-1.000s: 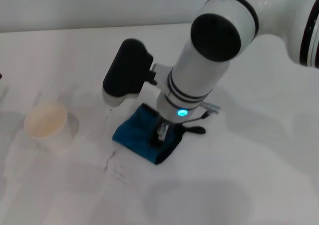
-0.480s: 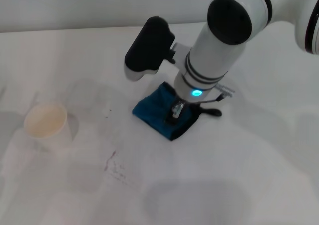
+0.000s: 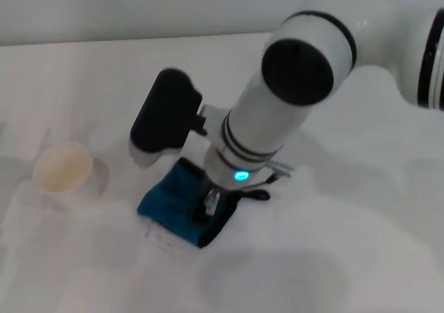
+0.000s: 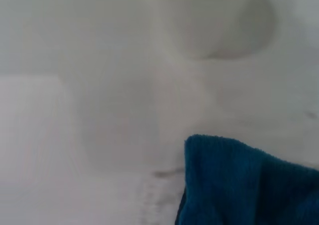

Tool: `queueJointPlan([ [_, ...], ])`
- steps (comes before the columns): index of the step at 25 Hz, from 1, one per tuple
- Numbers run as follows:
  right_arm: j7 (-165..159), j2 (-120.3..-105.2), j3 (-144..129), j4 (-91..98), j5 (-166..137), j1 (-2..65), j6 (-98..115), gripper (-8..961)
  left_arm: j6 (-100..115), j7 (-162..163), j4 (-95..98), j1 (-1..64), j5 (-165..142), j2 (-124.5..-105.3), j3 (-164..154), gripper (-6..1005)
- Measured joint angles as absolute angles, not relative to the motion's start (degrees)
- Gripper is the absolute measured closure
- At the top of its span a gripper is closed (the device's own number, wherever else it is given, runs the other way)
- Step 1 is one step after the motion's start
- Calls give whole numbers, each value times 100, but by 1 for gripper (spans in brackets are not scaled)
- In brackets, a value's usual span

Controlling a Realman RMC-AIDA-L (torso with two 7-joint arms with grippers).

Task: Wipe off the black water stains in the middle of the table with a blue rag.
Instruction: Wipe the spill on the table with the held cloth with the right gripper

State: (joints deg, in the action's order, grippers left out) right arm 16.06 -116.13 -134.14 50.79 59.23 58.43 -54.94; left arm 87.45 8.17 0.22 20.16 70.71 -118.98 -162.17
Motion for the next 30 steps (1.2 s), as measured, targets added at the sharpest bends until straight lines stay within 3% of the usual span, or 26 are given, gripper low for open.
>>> queueJointPlan([
  [17, 1053, -11617, -14145, 5942, 6145, 5624, -5491, 934, 9274, 837, 43, 1802, 6472, -11897, -16297, 117],
  [30, 1047, -11654, -13851, 5702, 5808, 5723, -5629, 931, 9565, 586, 184, 934, 6280, -11924, -16230, 117],
])
